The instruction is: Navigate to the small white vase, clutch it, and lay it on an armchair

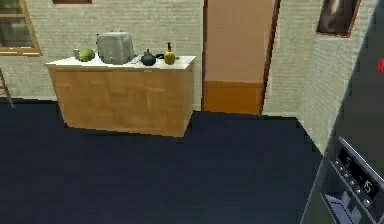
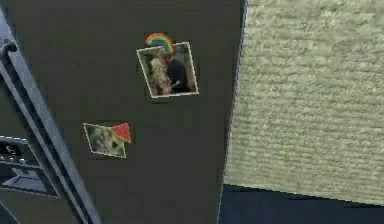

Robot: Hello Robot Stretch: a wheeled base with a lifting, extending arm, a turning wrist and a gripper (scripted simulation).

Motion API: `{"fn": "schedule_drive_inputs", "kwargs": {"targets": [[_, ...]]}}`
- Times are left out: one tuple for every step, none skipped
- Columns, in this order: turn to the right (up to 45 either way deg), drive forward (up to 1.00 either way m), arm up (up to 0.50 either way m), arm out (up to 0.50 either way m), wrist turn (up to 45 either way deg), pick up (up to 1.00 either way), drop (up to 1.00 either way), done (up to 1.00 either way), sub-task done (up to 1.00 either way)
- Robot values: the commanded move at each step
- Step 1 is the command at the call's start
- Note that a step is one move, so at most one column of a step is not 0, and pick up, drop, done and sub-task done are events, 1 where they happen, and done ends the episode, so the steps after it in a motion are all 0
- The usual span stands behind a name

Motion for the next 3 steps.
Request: {"fn": "schedule_drive_inputs", "kwargs": {"targets": [[0.0,0.15,0.0,0.0,0.0,0.0,0.0,0.0,0.0],[15.0,0.0,0.0,0.0,0.0,0.0,0.0,0.0,0.0],[0.0,1.0,0.0,0.0,0.0,0.0,0.0,0.0,0.0]]}}
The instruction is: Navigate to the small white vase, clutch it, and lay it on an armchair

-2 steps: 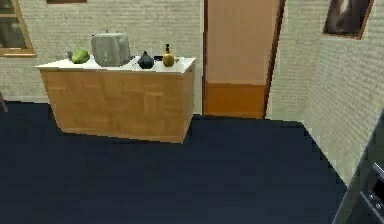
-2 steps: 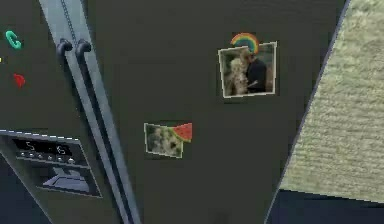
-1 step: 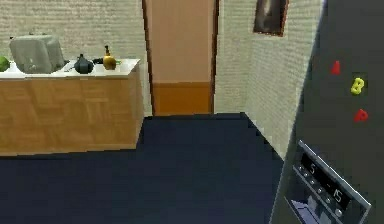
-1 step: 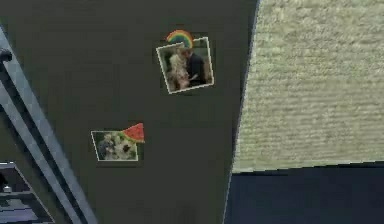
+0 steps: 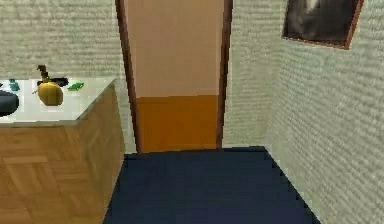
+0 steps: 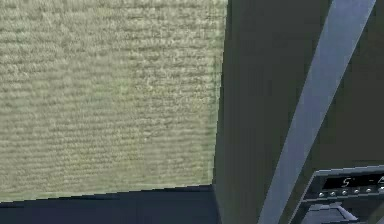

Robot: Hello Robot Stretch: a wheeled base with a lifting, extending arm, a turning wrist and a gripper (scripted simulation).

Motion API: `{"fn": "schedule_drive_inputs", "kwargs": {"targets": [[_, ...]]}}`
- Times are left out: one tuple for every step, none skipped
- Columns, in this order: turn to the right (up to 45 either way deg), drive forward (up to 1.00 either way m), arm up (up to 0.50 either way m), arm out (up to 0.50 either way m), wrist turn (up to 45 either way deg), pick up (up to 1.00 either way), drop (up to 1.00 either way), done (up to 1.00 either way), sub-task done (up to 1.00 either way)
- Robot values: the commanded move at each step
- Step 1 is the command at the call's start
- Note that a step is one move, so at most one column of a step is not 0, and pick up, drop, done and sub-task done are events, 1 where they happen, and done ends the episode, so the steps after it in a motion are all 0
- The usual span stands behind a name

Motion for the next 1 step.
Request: {"fn": "schedule_drive_inputs", "kwargs": {"targets": [[0.0,1.0,0.0,0.0,0.0,0.0,0.0,0.0,0.0]]}}
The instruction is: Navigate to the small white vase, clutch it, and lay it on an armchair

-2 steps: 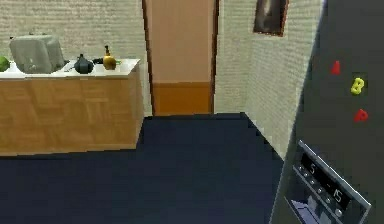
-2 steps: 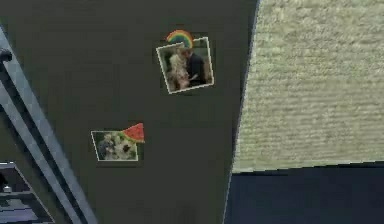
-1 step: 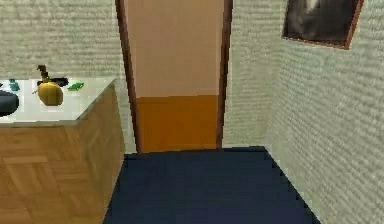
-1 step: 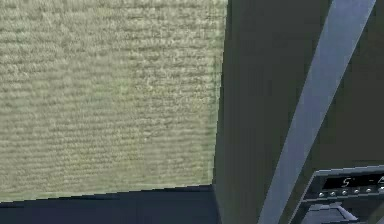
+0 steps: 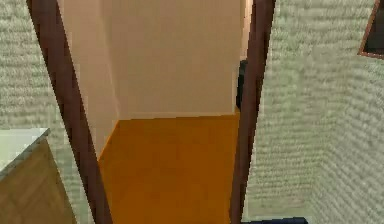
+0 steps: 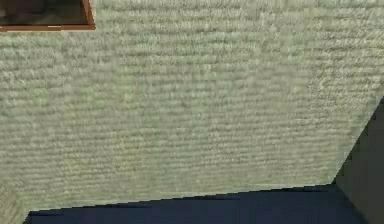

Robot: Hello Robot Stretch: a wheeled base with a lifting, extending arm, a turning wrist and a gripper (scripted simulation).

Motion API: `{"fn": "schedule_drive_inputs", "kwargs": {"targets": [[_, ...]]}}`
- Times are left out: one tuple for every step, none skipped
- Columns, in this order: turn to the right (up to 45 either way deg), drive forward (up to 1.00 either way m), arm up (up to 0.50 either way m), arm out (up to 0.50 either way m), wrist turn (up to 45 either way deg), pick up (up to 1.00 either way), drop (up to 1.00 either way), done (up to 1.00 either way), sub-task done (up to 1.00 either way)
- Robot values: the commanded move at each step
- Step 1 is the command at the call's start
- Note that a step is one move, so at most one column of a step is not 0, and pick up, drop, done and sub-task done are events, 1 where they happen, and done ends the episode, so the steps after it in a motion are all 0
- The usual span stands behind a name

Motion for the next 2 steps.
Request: {"fn": "schedule_drive_inputs", "kwargs": {"targets": [[0.0,1.0,0.0,0.0,0.0,0.0,0.0,0.0,0.0],[9.0,0.0,0.0,0.0,0.0,0.0,0.0,0.0,0.0]]}}
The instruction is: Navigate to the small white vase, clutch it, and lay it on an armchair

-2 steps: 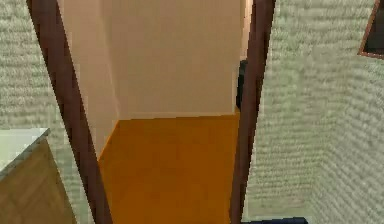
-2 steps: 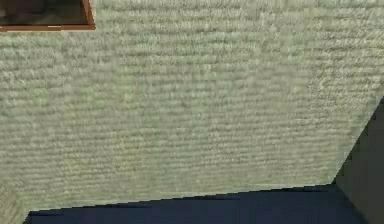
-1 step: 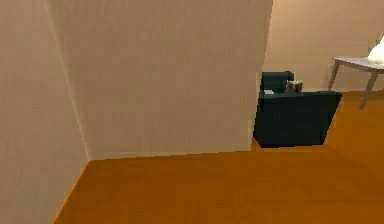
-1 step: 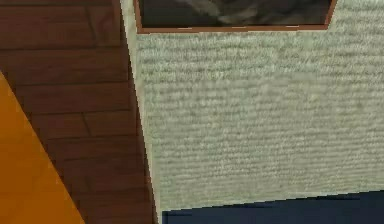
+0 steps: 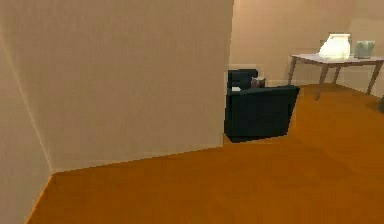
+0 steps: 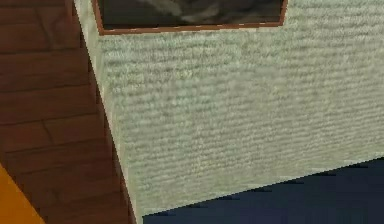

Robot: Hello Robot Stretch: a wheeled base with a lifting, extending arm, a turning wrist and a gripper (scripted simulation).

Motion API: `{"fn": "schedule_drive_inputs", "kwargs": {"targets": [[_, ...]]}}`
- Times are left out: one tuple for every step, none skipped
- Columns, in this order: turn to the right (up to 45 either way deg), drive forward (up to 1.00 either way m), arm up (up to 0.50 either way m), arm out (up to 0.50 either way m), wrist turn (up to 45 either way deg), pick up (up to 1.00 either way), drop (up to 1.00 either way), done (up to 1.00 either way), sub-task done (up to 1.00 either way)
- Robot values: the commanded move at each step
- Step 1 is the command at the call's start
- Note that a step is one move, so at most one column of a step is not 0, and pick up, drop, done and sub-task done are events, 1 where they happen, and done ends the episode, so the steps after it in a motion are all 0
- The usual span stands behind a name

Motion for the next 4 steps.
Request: {"fn": "schedule_drive_inputs", "kwargs": {"targets": [[0.0,0.2,0.0,0.0,0.0,0.0,0.0,0.0,0.0],[-12.0,0.0,0.0,0.0,0.0,0.0,0.0,0.0,0.0],[0.0,0.3,0.0,0.0,0.0,0.0,0.0,0.0,0.0],[45.0,0.0,0.0,0.0,0.0,0.0,0.0,0.0,0.0]]}}
